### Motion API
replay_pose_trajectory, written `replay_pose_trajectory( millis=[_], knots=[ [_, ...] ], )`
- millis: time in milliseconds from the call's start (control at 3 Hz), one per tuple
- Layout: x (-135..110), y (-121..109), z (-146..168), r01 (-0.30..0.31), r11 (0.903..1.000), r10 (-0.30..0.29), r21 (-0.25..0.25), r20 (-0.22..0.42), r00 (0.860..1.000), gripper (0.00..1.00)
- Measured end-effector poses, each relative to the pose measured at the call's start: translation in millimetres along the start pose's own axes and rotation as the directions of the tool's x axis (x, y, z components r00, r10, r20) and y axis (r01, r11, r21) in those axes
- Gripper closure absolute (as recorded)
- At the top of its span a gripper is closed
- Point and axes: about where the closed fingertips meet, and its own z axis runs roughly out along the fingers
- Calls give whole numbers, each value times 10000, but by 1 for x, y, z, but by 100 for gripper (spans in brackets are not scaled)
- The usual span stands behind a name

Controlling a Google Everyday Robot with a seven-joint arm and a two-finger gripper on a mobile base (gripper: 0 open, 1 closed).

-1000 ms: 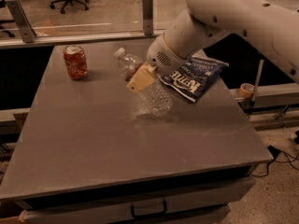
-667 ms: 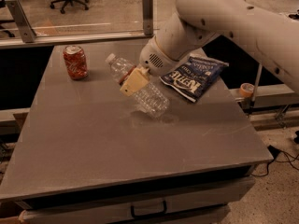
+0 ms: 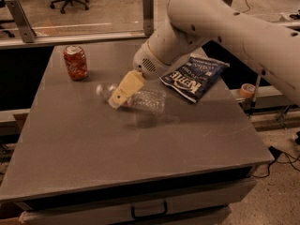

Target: Knock water bottle over

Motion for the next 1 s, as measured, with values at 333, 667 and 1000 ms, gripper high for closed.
replay_pose_trajectory(
  millis=[333, 667, 1000],
  knots=[
    [0, 0, 2, 4, 10000, -4, -20, 7, 10000, 0],
    [4, -2, -1, -35, 9999, 34, 96, 59, 10000, 0],
    [7, -3, -30, 102, 9992, -133, 390, 780, 9969, 0]
  ],
)
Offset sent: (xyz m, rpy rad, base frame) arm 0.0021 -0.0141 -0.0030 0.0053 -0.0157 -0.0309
